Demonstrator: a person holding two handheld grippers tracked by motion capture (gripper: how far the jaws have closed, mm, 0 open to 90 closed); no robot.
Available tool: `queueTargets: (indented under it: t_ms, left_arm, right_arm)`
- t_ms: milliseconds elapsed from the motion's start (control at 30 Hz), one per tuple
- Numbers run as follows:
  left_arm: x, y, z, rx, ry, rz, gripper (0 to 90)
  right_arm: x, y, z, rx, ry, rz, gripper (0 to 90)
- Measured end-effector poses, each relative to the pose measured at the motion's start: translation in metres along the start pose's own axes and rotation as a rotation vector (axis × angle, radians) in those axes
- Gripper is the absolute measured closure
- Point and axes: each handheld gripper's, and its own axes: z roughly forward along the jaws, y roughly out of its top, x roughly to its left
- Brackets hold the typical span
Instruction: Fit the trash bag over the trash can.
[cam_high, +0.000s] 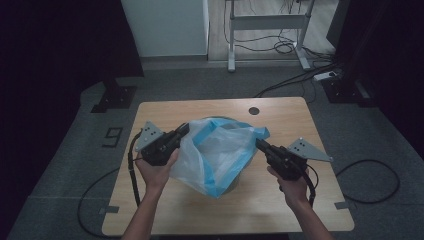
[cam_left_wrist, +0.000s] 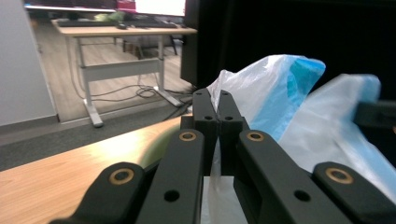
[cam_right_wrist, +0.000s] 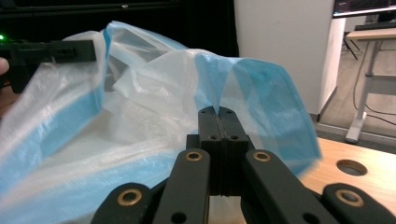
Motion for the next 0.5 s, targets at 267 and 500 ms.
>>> queueTargets:
  t_ms: [267, 500]
  left_arm:
    - [0.022, -0.002, 0.003, -0.047, 0.035, -0.078, 89.8]
    - [0.045, 0.008, 0.014, -0.077, 0.055, -0.135, 89.8]
  right_arm:
    - [-0.014, 0.004, 0.003, 0.014, -0.044, -0.011, 89.2]
    - [-0.039, 0.023, 0.016, 0.032, -0.118, -0.029, 89.2]
